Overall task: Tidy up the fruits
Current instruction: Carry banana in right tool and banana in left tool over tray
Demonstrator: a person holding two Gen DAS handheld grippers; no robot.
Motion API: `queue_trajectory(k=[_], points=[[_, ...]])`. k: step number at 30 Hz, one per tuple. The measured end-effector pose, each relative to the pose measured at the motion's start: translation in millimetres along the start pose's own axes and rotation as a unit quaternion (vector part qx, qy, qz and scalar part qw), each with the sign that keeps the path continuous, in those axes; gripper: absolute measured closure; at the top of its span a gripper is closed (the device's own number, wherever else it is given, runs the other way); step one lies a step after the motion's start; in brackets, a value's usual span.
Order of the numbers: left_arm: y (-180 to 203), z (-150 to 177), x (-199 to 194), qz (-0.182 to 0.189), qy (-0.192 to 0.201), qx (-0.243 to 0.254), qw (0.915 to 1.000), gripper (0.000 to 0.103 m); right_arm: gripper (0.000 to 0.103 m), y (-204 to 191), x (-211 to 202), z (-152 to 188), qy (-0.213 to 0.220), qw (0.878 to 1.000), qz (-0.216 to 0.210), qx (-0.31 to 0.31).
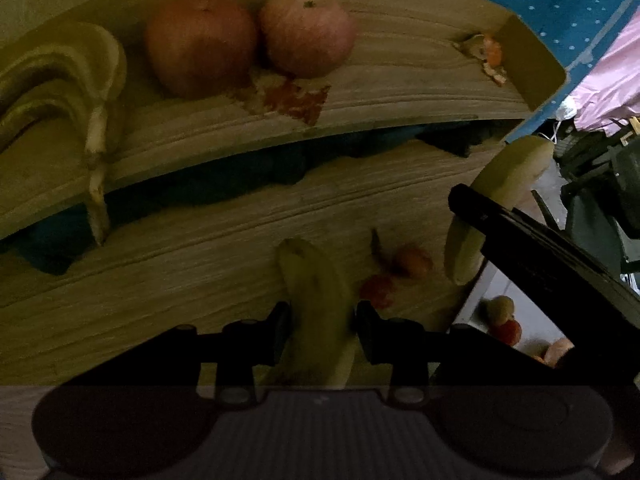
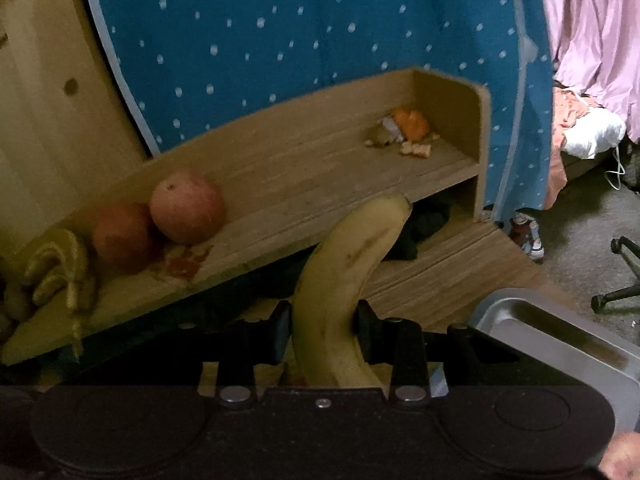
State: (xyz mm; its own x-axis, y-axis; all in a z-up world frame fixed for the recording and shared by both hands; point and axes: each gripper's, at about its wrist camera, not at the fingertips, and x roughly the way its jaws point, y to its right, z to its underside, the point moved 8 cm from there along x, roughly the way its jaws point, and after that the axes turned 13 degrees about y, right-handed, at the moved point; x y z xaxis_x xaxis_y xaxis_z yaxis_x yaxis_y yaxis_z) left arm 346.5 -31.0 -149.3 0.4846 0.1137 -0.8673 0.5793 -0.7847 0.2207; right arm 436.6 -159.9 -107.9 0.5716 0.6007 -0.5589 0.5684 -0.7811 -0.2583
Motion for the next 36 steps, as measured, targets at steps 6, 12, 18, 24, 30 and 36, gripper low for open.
queue_trajectory(k=[6, 12, 18, 24, 30, 36], points=[[17, 0, -14, 0.018, 0.009, 0.028, 0.9994, 0.063, 0.068, 15, -32, -10, 0.025, 0.999, 0.024, 0.015], [48, 5, -22, 0.046, 0.013, 0.064, 0.9968, 0.063, 0.068, 41, -68, -15, 0.047, 0.997, 0.056, 0.029], [87, 9, -26, 0.081, 0.016, 0.099, 0.9917, 0.063, 0.068, 80, -103, -11, 0.053, 0.993, 0.104, 0.034], [132, 12, -22, 0.114, 0.011, 0.133, 0.9846, 0.063, 0.067, 120, -124, 0, 0.043, 0.987, 0.143, 0.057], [169, 13, -10, 0.135, 0.006, 0.162, 0.9776, 0.063, 0.067, 143, -118, 5, 0.030, 0.986, 0.149, 0.067], [183, 13, 10, 0.141, -0.011, 0.163, 0.9765, 0.063, 0.067, 162, -96, 9, 0.000, 0.989, 0.133, 0.071]])
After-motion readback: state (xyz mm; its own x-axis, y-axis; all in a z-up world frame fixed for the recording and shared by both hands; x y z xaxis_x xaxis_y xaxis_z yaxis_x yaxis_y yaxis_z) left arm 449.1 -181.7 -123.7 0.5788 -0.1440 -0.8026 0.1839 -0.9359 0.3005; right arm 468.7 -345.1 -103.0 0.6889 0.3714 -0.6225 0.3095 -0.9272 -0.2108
